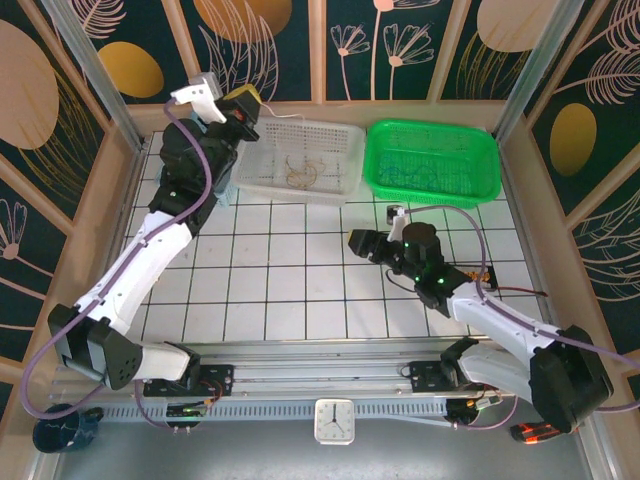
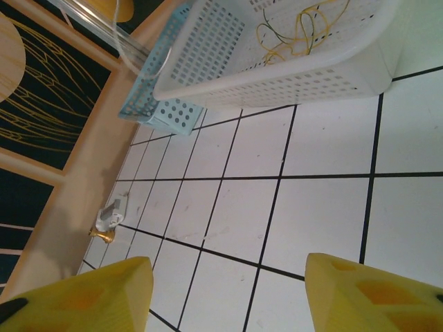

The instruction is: Untangle the cables

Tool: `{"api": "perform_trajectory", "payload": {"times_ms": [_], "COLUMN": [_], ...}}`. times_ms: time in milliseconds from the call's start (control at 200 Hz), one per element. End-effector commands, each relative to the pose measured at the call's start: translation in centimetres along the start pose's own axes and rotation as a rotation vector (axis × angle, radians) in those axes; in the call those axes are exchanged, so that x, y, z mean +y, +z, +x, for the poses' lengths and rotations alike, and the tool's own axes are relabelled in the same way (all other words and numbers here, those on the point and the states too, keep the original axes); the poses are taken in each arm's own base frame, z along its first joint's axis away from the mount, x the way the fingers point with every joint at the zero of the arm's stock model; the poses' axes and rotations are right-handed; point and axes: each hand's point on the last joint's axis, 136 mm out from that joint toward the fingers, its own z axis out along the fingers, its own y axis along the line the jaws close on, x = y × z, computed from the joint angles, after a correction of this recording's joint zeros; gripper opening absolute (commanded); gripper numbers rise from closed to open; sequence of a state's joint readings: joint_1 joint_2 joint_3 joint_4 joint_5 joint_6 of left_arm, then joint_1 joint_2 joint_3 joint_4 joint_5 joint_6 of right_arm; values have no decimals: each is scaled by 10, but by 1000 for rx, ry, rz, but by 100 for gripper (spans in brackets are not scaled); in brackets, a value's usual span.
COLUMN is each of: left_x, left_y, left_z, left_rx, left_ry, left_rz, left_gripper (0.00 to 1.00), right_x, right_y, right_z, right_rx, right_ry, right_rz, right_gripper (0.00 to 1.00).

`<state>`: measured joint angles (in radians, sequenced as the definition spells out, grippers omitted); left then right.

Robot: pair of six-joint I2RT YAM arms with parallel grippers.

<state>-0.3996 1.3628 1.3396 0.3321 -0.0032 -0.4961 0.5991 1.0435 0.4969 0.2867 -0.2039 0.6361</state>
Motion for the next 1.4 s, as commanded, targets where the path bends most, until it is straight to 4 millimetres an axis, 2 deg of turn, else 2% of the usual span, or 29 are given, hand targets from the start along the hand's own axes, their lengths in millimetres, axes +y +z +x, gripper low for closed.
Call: {"api": "perform_trajectory", "payload": {"times_ms": [0,175,220,385,771,1006,1156,1216,1246,1256,1276,1396], "left_x": [10,29,35,56,103,155,196,209,210,218,224,246], "left_y": [-10,-17,-19,-24,-11,9,23,26,25,29,32,38], "left_z": [-44,-68,-71,-79,-97,-104,-97,-95,-100,-92,-88,-79], "left_rx": [-112,-177,-187,-229,-283,-282,-239,-231,-240,-220,-210,-174], "left_ry": [64,119,128,165,233,261,276,278,277,278,278,272], "left_rz": [-78,-176,-203,-308,-484,-607,-690,-713,-718,-729,-734,-760], "left_gripper": [0,0,0,0,0,0,0,0,0,0,0,0], "right_x": [0,-16,-28,-41,-43,-39,-37,-37,-37,-37,-37,-38], "right_y": [-9,-24,-30,-44,-70,-73,-75,-75,-75,-75,-75,-74], "right_z": [-5,-4,-9,-11,-18,-23,-26,-27,-27,-27,-28,-27], "right_rx": [-13,-40,-65,-85,-133,-137,-138,-137,-136,-135,-137,-134], "right_ry": [-22,7,26,42,40,31,20,19,18,17,17,17], "right_rz": [21,53,78,116,146,146,152,156,155,155,156,159], "right_gripper": [64,69,69,70,70,70,70,70,70,70,70,70]}}
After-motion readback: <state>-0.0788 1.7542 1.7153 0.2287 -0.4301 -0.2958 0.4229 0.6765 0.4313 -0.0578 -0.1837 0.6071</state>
